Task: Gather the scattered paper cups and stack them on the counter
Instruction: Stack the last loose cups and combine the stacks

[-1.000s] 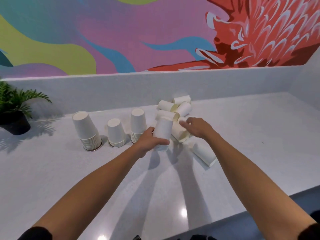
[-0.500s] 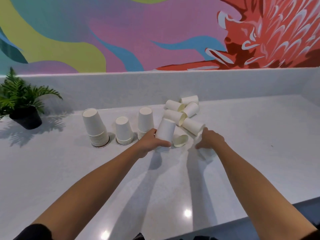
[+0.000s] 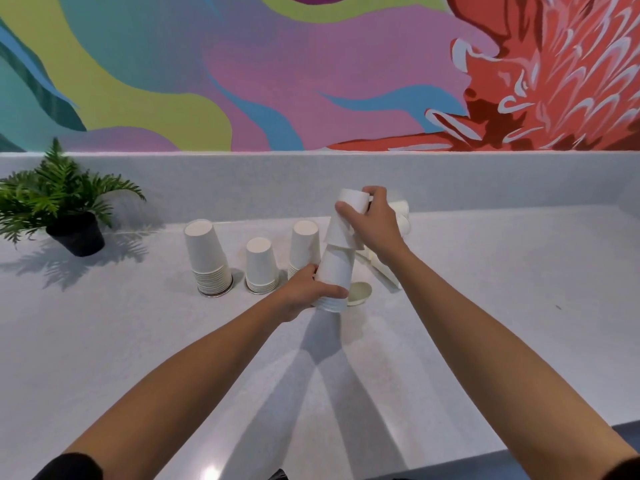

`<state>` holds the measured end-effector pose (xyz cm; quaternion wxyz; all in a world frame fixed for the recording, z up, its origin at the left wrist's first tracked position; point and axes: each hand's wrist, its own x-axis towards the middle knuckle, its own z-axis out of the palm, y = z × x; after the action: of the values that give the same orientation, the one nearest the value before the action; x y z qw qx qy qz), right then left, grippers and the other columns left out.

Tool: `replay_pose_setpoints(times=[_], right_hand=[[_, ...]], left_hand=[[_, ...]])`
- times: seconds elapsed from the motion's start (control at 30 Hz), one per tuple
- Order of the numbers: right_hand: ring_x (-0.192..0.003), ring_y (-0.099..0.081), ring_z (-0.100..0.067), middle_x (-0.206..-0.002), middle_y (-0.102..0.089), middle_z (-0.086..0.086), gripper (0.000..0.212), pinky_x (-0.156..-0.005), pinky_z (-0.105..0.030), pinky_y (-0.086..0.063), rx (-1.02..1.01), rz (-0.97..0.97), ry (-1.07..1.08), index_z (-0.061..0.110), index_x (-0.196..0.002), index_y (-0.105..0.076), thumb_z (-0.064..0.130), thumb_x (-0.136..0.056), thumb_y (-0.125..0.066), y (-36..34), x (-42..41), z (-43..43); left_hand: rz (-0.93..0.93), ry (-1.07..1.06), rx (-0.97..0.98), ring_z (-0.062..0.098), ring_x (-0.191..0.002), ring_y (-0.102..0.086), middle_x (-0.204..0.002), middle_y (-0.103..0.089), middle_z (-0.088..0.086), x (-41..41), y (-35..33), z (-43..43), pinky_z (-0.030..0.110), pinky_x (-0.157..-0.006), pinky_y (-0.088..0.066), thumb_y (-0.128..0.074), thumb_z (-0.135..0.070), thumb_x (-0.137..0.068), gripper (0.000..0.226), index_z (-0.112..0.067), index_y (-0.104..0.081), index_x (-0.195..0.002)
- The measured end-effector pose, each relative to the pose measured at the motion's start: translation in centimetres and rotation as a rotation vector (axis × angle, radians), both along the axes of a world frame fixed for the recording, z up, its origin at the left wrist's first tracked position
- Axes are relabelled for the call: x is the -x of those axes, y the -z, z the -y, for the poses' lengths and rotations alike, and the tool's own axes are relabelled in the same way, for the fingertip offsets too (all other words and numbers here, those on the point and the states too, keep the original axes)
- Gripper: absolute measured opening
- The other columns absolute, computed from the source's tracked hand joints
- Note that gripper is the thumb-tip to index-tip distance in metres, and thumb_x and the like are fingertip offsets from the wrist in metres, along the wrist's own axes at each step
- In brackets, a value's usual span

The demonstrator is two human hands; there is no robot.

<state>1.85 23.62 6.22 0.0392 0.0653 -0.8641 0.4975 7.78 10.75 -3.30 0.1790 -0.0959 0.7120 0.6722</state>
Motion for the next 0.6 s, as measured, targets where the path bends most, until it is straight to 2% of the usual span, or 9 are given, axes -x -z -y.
replay_pose_setpoints(times=[0.1, 0.23, 0.37, 0.5, 0.6], right_hand=[[-0.109, -0.059, -0.026, -0.126, -0.055, -0.008, 0.062, -0.092, -0.039, -0.053, -0.068, 0.016, -0.044, 0.019, -0.132, -0.033, 0.043, -0.085, -0.065, 0.9, -0.5, 0.6], [-0.107, -0.058, -0.026, -0.12, -0.057, -0.007, 0.061, -0.091, -0.04, -0.052, -0.117, 0.059, -0.128, 0.016, -0.129, -0.036, 0.041, -0.083, -0.068, 1.9, -1.2, 0.9], [-0.105, -0.059, -0.025, -0.117, -0.058, -0.006, 0.063, -0.091, -0.042, -0.052, -0.131, 0.102, -0.126, 0.015, -0.128, -0.038, 0.044, -0.081, -0.069, 2.6, -1.2, 1.2], [-0.102, -0.061, -0.026, -0.109, -0.06, -0.007, 0.057, -0.088, -0.046, -0.055, -0.175, 0.152, -0.202, 0.014, -0.123, -0.042, 0.045, -0.083, -0.066, 3.1, -1.3, 1.2], [-0.098, -0.062, -0.026, -0.108, -0.061, -0.007, 0.044, -0.081, -0.043, -0.057, -0.165, 0.167, -0.252, 0.014, -0.118, -0.047, 0.05, -0.092, -0.049, 3.4, -1.5, 1.0]], left_hand=[[-0.005, -0.002, -0.021, 0.016, -0.105, -0.059, -0.121, -0.061, 0.003, -0.3, 0.0, 0.2, 0.029, -0.078, -0.051, -0.081, -0.014, -0.074, 0.068, -0.015, -0.044, -0.131], [-0.012, -0.031, -0.116, 0.025, -0.119, -0.056, -0.128, -0.06, 0.006, -0.4, 0.1, 0.5, 0.039, -0.096, -0.05, -0.082, -0.011, -0.071, 0.074, -0.016, -0.045, -0.134], [-0.005, -0.032, -0.211, 0.024, -0.121, -0.055, -0.13, -0.06, 0.006, -0.6, 0.4, 0.7, 0.041, -0.103, -0.048, -0.08, -0.009, -0.074, 0.072, -0.018, -0.044, -0.135], [-0.004, -0.058, -0.216, 0.02, -0.118, -0.057, -0.127, -0.061, 0.002, -0.4, 0.5, 0.5, 0.043, -0.102, -0.048, -0.079, -0.019, -0.078, 0.065, -0.023, -0.043, -0.132], [-0.036, -0.036, -0.156, 0.017, -0.108, -0.059, -0.114, -0.063, -0.001, -0.3, 0.1, 0.5, 0.035, -0.091, -0.052, -0.073, -0.015, -0.083, 0.05, -0.027, -0.046, -0.123]])
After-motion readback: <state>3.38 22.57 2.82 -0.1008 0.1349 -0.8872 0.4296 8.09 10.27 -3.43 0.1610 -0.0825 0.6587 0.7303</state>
